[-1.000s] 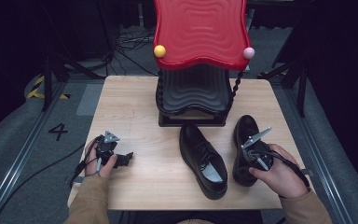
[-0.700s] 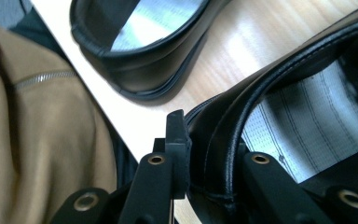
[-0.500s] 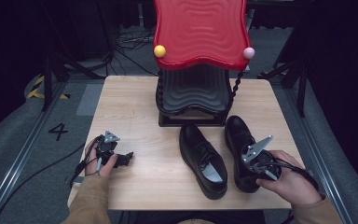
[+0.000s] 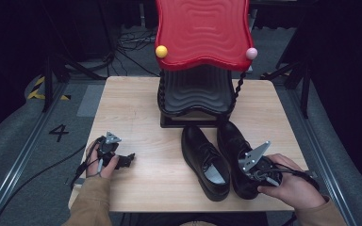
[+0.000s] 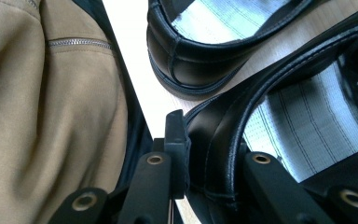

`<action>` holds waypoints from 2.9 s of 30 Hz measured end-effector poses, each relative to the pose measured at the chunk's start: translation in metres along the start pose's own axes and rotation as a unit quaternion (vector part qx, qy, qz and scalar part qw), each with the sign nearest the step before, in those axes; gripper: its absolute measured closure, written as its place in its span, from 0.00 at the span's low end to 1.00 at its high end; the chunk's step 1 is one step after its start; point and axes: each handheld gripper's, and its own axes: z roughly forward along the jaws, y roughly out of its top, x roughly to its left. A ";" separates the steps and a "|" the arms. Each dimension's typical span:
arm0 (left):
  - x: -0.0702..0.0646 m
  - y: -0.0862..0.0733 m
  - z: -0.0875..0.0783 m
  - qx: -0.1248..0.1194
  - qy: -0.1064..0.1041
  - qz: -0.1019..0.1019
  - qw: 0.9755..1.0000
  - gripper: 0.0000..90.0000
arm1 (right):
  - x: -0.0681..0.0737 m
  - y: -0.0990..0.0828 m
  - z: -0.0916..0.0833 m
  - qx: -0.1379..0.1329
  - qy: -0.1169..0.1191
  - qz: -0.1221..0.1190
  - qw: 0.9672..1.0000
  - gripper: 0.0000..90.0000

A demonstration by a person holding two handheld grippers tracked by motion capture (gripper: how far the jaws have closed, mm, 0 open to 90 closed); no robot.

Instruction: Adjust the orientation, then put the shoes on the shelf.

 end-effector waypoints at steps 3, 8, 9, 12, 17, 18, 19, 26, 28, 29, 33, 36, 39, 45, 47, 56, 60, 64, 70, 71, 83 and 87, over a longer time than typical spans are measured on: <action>0.000 0.000 0.000 0.002 0.000 0.001 1.000 0.00 | -0.003 0.002 0.003 0.005 0.005 -0.011 1.000 0.87; -0.001 -0.001 -0.001 0.002 0.001 0.000 1.000 0.00 | -0.017 0.006 0.017 0.012 0.001 -0.034 0.999 0.87; -0.001 -0.001 -0.001 0.000 0.001 0.000 1.000 0.00 | -0.019 0.007 0.019 0.015 -0.002 -0.035 0.999 0.87; -0.001 -0.001 -0.001 0.000 0.001 -0.001 1.000 0.00 | -0.024 0.008 0.025 0.018 0.001 -0.045 0.999 0.87; -0.001 -0.001 -0.001 0.000 0.001 -0.001 1.000 0.00 | -0.030 0.010 0.036 0.018 -0.009 -0.066 0.998 0.87; -0.001 -0.001 -0.001 0.000 0.001 -0.001 1.000 0.00 | -0.032 0.011 0.040 0.015 -0.008 -0.062 0.998 0.87; -0.001 -0.001 -0.001 0.000 0.001 -0.001 1.000 0.00 | -0.033 0.012 0.043 0.018 -0.008 -0.068 0.997 0.87; -0.001 -0.002 -0.001 0.000 0.001 -0.001 1.000 0.00 | -0.028 0.014 0.046 0.024 -0.009 -0.084 0.996 0.87; -0.001 -0.001 -0.001 0.000 0.001 -0.001 1.000 0.00 | -0.029 0.013 0.046 0.022 -0.005 -0.087 0.996 0.87; -0.001 -0.001 -0.001 0.000 0.001 -0.001 1.000 0.00 | -0.029 0.013 0.046 0.022 -0.005 -0.087 0.996 0.87; -0.001 -0.001 -0.001 0.000 0.000 -0.001 1.000 0.00 | -0.028 0.011 0.045 0.020 -0.002 -0.088 0.996 0.87; -0.001 -0.001 -0.001 0.000 0.000 0.000 1.000 0.00 | -0.030 0.010 0.045 0.018 0.005 -0.072 0.997 0.86; -0.001 -0.001 -0.001 0.000 0.000 0.000 1.000 0.00 | -0.030 0.010 0.043 0.014 0.003 -0.063 0.998 0.82; -0.001 -0.001 -0.001 0.000 0.000 0.000 1.000 0.00 | -0.026 0.006 0.026 -0.002 -0.017 -0.051 0.999 0.73; -0.001 -0.001 -0.001 0.000 0.000 0.000 1.000 0.00 | -0.026 0.005 0.021 -0.011 -0.026 -0.053 0.998 0.73; -0.001 -0.001 -0.001 0.000 0.001 0.000 1.000 0.00 | -0.022 0.007 0.003 -0.071 -0.015 0.032 0.997 0.63; -0.001 -0.001 -0.001 0.000 0.000 0.000 1.000 0.00 | -0.021 0.010 0.001 -0.087 -0.021 0.082 0.993 0.61; -0.001 -0.001 -0.001 0.000 0.000 -0.001 1.000 0.00 | -0.022 0.017 0.006 -0.100 -0.012 0.134 0.986 0.58; -0.001 -0.001 -0.001 0.000 0.001 -0.001 1.000 0.00 | -0.027 0.021 0.015 -0.108 -0.011 0.218 0.970 0.53; -0.001 -0.001 -0.001 0.000 0.000 -0.001 1.000 0.00 | -0.027 0.022 0.017 -0.110 -0.011 0.238 0.965 0.53; -0.002 -0.002 -0.001 0.000 0.002 -0.001 1.000 0.00 | -0.035 0.033 0.043 -0.085 -0.036 0.305 0.948 0.51; -0.002 -0.002 -0.002 0.001 0.000 -0.002 1.000 0.00 | -0.039 0.038 0.053 -0.073 -0.061 0.305 0.947 0.56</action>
